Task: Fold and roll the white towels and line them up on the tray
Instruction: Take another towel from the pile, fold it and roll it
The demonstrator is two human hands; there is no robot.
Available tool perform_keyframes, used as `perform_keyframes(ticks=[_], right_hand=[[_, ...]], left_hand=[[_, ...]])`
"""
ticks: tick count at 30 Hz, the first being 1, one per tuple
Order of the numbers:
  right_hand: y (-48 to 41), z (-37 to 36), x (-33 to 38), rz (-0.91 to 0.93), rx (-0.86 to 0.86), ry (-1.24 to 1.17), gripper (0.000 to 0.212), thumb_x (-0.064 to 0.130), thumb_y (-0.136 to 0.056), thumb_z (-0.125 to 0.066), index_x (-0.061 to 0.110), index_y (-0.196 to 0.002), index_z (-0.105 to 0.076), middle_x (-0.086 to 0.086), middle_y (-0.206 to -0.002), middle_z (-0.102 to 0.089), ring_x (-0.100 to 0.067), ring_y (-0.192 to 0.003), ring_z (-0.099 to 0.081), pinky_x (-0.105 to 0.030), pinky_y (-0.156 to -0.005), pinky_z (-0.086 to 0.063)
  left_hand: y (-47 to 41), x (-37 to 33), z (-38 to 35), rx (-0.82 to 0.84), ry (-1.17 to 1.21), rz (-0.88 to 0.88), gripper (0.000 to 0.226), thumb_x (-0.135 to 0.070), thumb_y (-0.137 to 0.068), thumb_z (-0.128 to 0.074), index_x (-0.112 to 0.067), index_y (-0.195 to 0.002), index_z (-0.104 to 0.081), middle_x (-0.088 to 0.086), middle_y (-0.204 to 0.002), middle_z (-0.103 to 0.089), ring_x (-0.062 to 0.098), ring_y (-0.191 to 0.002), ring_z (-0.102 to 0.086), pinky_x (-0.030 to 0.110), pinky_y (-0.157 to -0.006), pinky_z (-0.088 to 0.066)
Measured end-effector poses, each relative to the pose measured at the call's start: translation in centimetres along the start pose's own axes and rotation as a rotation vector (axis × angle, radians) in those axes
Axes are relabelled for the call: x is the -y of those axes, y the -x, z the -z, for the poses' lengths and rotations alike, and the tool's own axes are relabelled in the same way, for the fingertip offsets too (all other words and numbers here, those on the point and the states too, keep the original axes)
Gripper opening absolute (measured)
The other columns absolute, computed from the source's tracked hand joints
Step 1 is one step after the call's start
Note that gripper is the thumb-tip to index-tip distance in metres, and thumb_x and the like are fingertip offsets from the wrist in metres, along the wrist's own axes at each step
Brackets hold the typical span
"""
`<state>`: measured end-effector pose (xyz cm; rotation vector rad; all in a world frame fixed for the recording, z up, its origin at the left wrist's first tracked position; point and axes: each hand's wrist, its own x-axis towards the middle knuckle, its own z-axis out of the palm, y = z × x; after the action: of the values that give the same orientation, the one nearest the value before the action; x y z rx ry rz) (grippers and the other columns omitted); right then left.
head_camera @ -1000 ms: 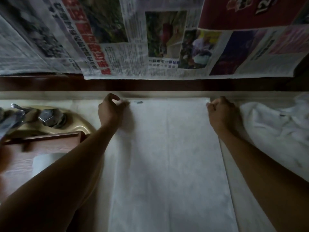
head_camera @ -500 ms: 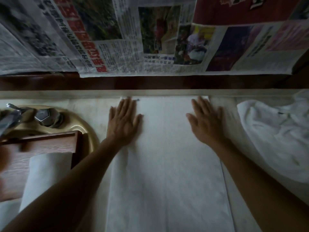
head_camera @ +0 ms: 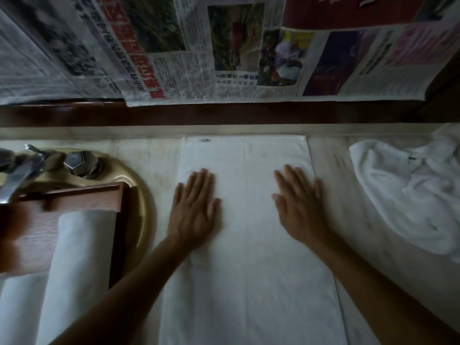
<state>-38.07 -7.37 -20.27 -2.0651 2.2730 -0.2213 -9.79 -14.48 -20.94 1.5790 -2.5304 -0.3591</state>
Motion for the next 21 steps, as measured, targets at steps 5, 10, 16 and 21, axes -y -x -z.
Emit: perform_keyframes(ticks=[5, 10, 16, 21], right_hand=[[0.4, 2.2, -4.2, -0.219, 0.040, -0.024, 0.067, 0.052, -0.104, -0.023, 0.020, -0.163, -0.019, -0.008, -0.171, -0.017, -0.035, -0.157, -0.013, -0.064, -0.122, -0.017], [8.1, 1.7, 6.1, -0.122, -0.044, -0.076, 0.067, 0.044, -0.101, -0.035, 0.016, -0.162, -0.027, -0.009, -0.170, -0.020, -0.034, -0.157, -0.015, -0.062, -0.122, -0.016], [11.9, 0.7, 0.7, -0.025, -0.003, -0.014, 0.058, 0.046, -0.105, -0.033, 0.021, -0.157, -0.041, -0.003, -0.168, -0.027, -0.026, -0.157, -0.021, -0.062, -0.120, -0.019], [13.5, 3.0, -3.1, -0.191, -0.023, -0.058, 0.065, 0.050, -0.106, -0.027, 0.016, -0.160, -0.033, -0.009, -0.169, -0.023, -0.034, -0.156, -0.018, -0.063, -0.121, -0.019]], left_hand=[[0.9, 2.6, 2.3, -0.019, -0.025, 0.099, 0.066, -0.048, -0.108, -0.018, -0.018, -0.166, -0.012, 0.002, -0.173, -0.004, 0.021, -0.160, 0.002, 0.051, -0.129, -0.008], [7.1, -6.1, 0.8, -0.075, 0.170, -0.045, 0.061, -0.037, -0.107, -0.027, -0.014, -0.163, -0.024, 0.005, -0.171, -0.015, 0.021, -0.160, -0.006, 0.043, -0.129, -0.004], [11.5, -0.9, 0.3, -0.064, 0.063, -0.119, 0.058, -0.039, -0.108, -0.036, -0.014, -0.160, -0.034, 0.004, -0.169, -0.027, 0.022, -0.157, -0.022, 0.053, -0.123, -0.028], [13.8, -1.2, 2.2, -0.114, 0.083, 0.061, 0.061, -0.039, -0.108, -0.028, -0.010, -0.161, -0.029, 0.008, -0.170, -0.022, 0.025, -0.159, -0.015, 0.051, -0.127, -0.018]])
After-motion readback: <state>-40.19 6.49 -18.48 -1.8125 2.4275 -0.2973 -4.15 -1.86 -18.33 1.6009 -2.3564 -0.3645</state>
